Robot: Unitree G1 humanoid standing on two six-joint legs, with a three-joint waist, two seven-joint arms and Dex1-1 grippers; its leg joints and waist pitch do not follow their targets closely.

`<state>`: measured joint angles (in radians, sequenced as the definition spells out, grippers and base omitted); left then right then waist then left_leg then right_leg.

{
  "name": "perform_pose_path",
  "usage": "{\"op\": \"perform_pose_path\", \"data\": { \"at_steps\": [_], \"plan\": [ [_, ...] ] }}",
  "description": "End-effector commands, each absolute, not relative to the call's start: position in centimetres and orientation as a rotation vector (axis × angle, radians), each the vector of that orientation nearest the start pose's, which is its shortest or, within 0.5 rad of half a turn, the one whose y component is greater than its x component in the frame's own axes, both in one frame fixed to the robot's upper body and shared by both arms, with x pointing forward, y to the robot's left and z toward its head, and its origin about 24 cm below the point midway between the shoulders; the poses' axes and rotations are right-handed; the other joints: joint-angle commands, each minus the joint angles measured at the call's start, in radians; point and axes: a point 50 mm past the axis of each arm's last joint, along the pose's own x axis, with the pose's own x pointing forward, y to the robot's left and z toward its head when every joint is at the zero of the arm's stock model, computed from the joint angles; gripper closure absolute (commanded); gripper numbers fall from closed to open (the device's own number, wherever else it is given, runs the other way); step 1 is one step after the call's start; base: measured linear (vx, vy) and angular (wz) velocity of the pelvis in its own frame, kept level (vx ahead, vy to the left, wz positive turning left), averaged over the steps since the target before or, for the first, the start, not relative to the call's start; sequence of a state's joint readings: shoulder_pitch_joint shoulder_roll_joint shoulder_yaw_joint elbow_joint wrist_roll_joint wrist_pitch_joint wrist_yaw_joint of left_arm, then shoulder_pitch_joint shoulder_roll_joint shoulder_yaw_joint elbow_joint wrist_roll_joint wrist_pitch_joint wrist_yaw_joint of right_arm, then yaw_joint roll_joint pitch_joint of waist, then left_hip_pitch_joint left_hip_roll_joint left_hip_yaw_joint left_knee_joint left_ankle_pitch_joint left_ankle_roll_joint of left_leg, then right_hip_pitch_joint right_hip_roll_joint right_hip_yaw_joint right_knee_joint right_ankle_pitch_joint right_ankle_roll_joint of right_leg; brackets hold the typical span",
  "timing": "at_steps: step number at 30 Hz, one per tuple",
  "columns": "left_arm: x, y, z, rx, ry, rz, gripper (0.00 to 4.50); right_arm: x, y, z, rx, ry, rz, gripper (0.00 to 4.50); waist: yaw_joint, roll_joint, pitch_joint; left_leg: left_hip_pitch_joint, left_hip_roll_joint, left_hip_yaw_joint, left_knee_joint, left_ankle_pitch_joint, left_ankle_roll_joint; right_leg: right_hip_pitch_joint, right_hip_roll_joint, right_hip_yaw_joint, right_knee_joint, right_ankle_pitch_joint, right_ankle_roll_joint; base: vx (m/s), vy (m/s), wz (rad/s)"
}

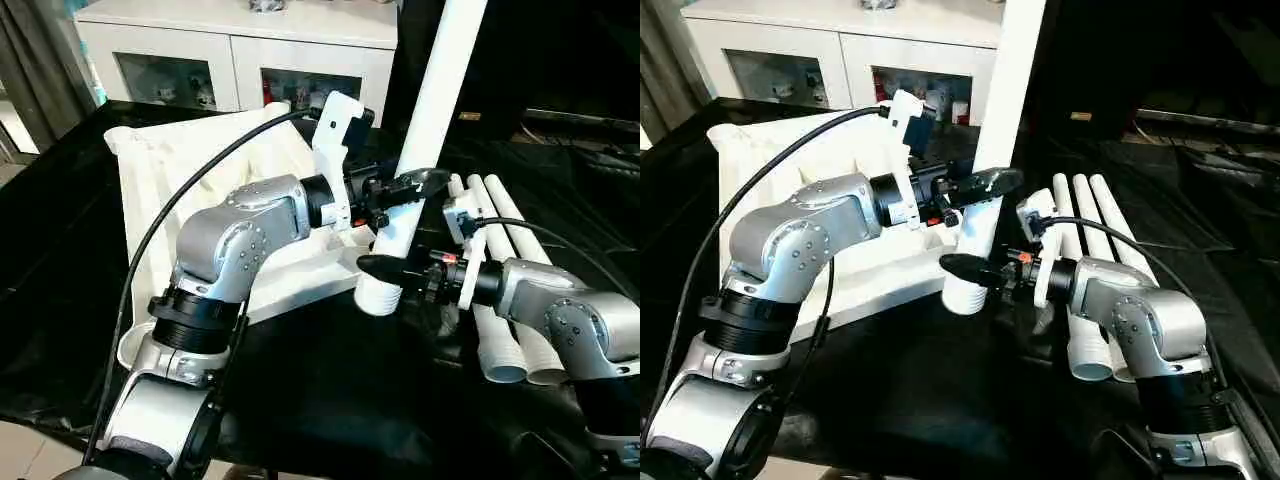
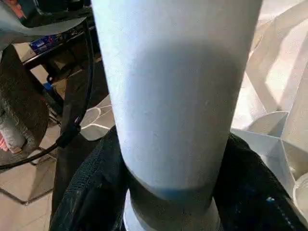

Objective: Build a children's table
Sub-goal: Pick table leg

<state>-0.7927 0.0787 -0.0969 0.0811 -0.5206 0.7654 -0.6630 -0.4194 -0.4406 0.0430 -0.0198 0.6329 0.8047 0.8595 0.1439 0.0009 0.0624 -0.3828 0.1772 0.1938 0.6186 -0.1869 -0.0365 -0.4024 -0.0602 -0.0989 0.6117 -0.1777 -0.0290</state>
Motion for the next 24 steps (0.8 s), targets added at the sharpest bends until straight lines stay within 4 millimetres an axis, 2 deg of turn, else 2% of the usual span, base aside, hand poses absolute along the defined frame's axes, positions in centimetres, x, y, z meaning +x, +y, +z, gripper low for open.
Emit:
{"op": "perform_pose_path", "data": {
  "at_steps": [1, 10, 11, 14, 16, 19, 20, 22, 23, 24],
  "plan": [
    [31.2, 2.6, 20.1, -0.231, 0.054, -1.266, 2.66, 28.8, -14.7, 11.5, 0.269, 0.363, 1.09, 2.54, 0.001, -0.016, -0.076, 0.015, 0.059, -0.033, -0.068, -0.109, 0.031, 0.056, -0.102, 0.061, -0.089, -0.319, -0.098, 0.0, 0.0, 0.0],
    [31.3, 2.6, 20.2, -0.24, 0.061, -1.249, 2.66, 28.9, -14.8, 11.6, 0.268, 0.36, 1.094, 2.56, 0.001, -0.017, -0.076, 0.015, 0.059, -0.033, -0.068, -0.107, 0.033, 0.055, -0.103, 0.061, -0.088, -0.314, -0.099, 0.0, 0.0, 0.0],
    [31.5, 2.7, 20.2, -0.243, 0.061, -1.234, 2.1, 28.9, -14.8, 11.6, 0.268, 0.36, 1.094, 2.56, 0.001, -0.017, -0.077, 0.016, 0.059, -0.033, -0.068, -0.106, 0.033, 0.055, -0.103, 0.062, -0.088, -0.312, -0.1, 0.0, 0.0, 0.0],
    [31.7, 2.9, 20.4, -0.336, 0.083, -1.232, 1.89, 28.9, -14.8, 11.6, 0.269, 0.355, 1.086, 2.56, 0.001, -0.02, -0.077, 0.014, 0.058, -0.031, -0.066, -0.103, 0.034, 0.057, -0.104, 0.061, -0.088, -0.309, -0.109, 0.0, 0.0, 0.0],
    [31.9, 3.2, 20.7, -0.346, 0.046, -1.205, 1.59, 29.0, -14.9, 11.6, 0.275, 0.338, 1.065, 2.57, 0.002, -0.021, -0.076, 0.013, 0.057, -0.032, -0.066, -0.103, 0.036, 0.057, -0.103, 0.061, -0.089, -0.321, -0.107, 0.0, 0.0, 0.0],
    [32.2, 3.5, 21.3, -0.379, -0.053, -1.173, 1.49, 29.4, -15.2, 11.8, 0.296, 0.29, 1.016, 2.57, 0.001, -0.021, -0.076, 0.012, 0.057, -0.031, -0.066, -0.101, 0.039, 0.055, -0.104, 0.061, -0.094, -0.324, -0.098, 0.0, 0.0, 0.0],
    [32.3, 3.9, 22.2, -0.478, -0.154, -1.148, 1.47, 29.7, -15.5, 12.1, 0.331, 0.241, 0.968, 2.57, 0.0, -0.021, -0.077, 0.013, 0.057, -0.032, -0.067, -0.103, 0.038, 0.056, -0.103, 0.059, -0.093, -0.325, -0.097, 0.0, 0.0, 0.0],
    [32.4, 4.1, 22.7, -0.534, -0.196, -1.129, 1.45, 29.8, -15.6, 12.3, 0.348, 0.221, 0.948, 2.57, 0.002, -0.022, -0.078, 0.011, 0.057, -0.032, -0.065, -0.097, 0.037, 0.057, -0.105, 0.059, -0.09, -0.3, -0.113, 0.0, 0.0, 0.0],
    [32.8, 5.1, 23.6, -0.646, -0.251, -1.089, 1.45, 30.0, -16.2, 12.5, 0.378, 0.179, 0.873, 2.57, 0.002, -0.013, -0.078, 0.014, 0.059, -0.032, -0.065, -0.101, 0.034, 0.056, -0.105, 0.06, -0.087, -0.294, -0.119, 0.0, 0.0, 0.0],
    [32.9, 5.4, 23.7, -0.664, -0.26, -1.082, 1.45, 30.0, -16.4, 12.5, 0.382, 0.168, 0.845, 2.57, 0.0, -0.018, -0.078, 0.014, 0.056, -0.031, -0.067, -0.108, 0.034, 0.055, -0.103, 0.059, -0.09, -0.292, -0.123, 0.0, 0.0, 0.0]
  ]
}}
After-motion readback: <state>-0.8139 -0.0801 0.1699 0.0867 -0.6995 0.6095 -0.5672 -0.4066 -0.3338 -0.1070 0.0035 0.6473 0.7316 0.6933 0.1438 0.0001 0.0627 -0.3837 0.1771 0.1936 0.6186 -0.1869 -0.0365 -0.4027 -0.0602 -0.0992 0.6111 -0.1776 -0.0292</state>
